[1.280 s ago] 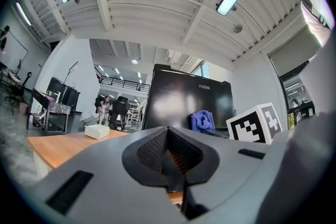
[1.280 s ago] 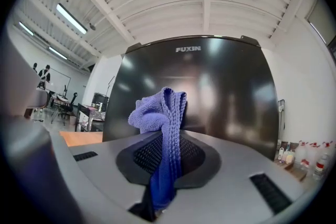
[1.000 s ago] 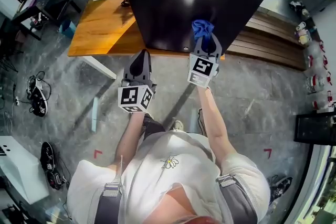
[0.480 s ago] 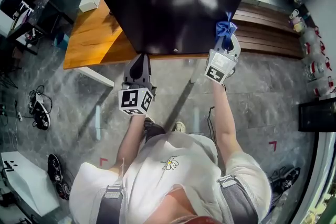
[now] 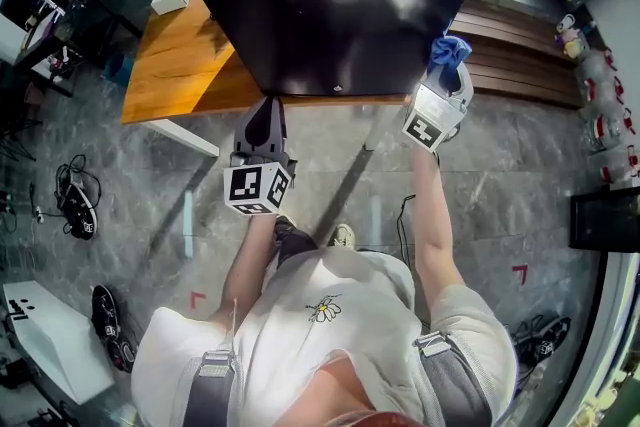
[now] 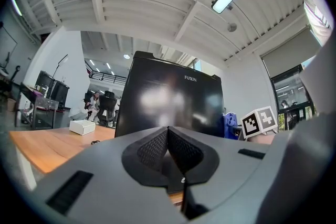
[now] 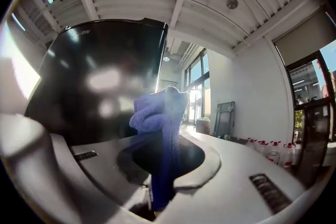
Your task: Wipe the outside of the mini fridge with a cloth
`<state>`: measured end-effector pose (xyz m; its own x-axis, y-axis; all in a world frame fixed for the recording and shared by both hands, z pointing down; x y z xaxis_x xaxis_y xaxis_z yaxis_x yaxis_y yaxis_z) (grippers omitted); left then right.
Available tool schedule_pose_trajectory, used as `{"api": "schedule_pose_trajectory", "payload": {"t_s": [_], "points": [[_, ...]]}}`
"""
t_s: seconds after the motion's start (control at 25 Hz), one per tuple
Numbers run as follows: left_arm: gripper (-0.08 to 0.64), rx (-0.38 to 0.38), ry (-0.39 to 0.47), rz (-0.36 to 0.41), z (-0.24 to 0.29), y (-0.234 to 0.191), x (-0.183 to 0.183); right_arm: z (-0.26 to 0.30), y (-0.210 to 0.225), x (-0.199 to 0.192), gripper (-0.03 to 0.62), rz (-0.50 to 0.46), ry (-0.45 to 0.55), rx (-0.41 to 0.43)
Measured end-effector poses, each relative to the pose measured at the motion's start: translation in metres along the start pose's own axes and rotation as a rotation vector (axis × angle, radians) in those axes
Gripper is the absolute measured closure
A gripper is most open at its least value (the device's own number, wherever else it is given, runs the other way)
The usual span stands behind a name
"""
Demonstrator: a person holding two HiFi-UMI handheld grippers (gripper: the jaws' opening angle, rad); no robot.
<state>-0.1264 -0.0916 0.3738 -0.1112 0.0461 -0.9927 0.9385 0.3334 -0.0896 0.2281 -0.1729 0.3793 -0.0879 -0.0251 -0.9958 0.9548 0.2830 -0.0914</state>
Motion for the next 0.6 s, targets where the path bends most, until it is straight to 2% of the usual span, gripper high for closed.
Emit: {"api": "schedule_pose_trajectory", "payload": {"t_s": [0.28,0.44,0.6], "points": [[0.555,0.016,0.000,-0.002,-0.011,-0.009,0.002,-0.031,-0.004,-0.005,0.531,0.058,-0.002,0.008],[0.555,0.018,0.007,0.004,-0.014,-0.016,0.004,-0.054,-0.025,0.000,0.531,0.082,0.018,0.080],[0.555,0.035,0.005,-0.006,-0.026,-0.018,0.001,-0.078,-0.064,0.006,0.531,0.075,0.041,0.197]]}}
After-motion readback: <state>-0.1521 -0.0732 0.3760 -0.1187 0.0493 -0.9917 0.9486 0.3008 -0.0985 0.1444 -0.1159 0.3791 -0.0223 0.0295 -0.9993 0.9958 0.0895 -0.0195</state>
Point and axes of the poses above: the fingertips, and each gripper's own axes: z forward along the fingers, y to its right, x out of its top, the point moved 9 cm from there along -z, backward along the fingers, and after that the axes turned 2 degrees about x, right-handed, at the moved point
